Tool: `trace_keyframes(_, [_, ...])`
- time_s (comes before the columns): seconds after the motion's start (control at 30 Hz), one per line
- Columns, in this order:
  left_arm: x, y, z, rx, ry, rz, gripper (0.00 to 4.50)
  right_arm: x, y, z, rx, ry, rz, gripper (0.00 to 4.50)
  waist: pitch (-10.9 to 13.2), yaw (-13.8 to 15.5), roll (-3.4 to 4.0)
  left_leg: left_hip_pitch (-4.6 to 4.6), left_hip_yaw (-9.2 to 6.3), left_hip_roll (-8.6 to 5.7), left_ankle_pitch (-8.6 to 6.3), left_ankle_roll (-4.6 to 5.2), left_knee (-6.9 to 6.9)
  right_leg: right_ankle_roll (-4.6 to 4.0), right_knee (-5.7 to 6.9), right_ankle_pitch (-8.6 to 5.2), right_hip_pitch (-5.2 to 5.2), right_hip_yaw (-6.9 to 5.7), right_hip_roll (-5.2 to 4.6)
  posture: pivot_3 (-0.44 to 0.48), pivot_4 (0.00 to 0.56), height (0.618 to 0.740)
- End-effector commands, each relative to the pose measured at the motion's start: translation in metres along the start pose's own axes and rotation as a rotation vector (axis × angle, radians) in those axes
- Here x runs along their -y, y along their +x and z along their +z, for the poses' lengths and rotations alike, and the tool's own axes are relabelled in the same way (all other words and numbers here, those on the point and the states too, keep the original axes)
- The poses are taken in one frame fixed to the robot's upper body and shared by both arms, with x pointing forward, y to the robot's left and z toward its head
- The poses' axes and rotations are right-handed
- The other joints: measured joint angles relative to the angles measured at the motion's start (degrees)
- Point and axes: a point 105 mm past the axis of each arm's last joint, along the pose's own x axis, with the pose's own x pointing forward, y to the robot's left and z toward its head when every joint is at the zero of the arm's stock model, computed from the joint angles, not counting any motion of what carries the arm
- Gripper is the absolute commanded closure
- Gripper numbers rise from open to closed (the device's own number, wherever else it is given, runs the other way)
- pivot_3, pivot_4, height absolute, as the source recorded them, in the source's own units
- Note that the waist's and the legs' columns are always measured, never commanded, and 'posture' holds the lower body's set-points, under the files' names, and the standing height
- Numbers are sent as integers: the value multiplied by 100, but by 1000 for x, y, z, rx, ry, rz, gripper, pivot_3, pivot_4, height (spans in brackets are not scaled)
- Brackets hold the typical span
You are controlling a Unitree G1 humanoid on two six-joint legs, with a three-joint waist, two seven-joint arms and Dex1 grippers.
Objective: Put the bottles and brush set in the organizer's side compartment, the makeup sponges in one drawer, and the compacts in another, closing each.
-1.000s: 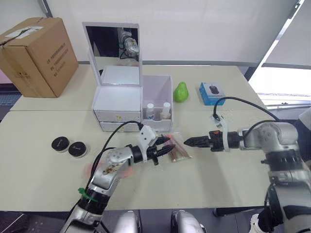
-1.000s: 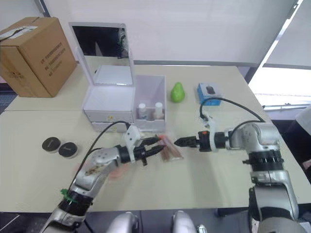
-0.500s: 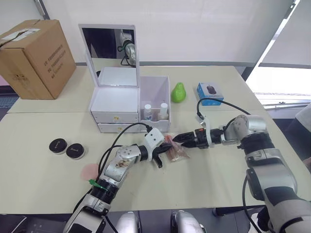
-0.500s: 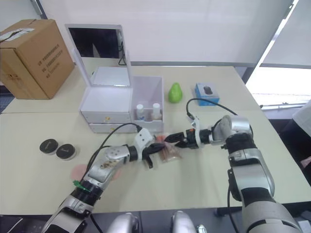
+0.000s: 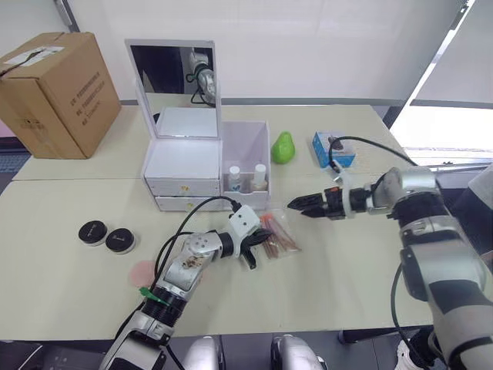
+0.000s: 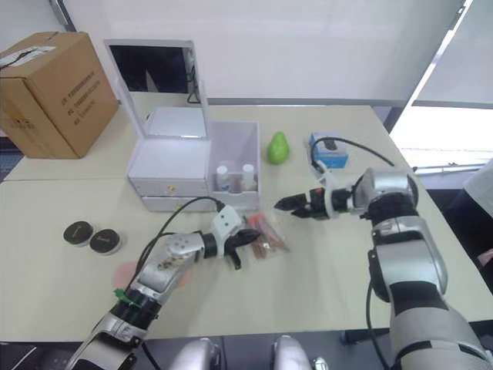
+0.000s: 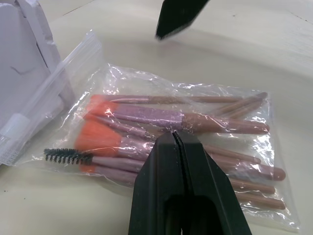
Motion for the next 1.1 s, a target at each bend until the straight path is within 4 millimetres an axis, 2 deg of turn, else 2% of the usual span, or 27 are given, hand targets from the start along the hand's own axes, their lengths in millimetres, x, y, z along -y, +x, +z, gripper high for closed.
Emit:
trace_keyframes(0.03, [7,1,-11,-43,-11,-23,4485,0,9,-7,-38,-6,17,0,-1,-16,2,0,0,0,0,0,0,3,0,-1,0,4,2,0,150,740])
trace_keyframes(0.3, [-2,-1,-9,-45,-2,-5,4485,-18,54,-36,-155,14,129,0,-10,-57,5,2,-2,0,0,0,-1,2,5,1,6,30,23,0,150,740])
trace_keyframes(0.43, [-5,-3,-10,-49,3,7,4485,-25,62,-44,-189,22,160,0,-19,-106,6,3,-5,7,-1,0,-2,2,6,1,6,39,38,0,150,740])
trace_keyframes(0.57, [-7,-4,-10,-50,4,11,4485,-23,64,-45,-186,21,150,0,-25,-116,6,11,-6,9,-1,0,-3,0,6,2,6,46,45,0,150,740])
trace_keyframes(0.67, [-6,-4,-11,-50,6,8,4500,-17,63,-40,-158,18,116,589,-26,-115,5,34,-6,11,-1,0,-4,0,6,1,8,57,52,0,150,740])
trace_keyframes(1.03, [-8,-5,-10,-47,11,13,4500,-8,60,-35,-137,2,82,4354,-26,-115,5,32,-4,10,-1,0,-5,-2,5,2,6,66,56,0,150,740])
trace_keyframes(1.1, [-9,-5,-10,-43,8,25,4500,-9,60,-34,-134,6,93,4416,-26,-115,5,33,-4,10,-1,0,-5,-4,6,4,6,67,57,0,150,740])
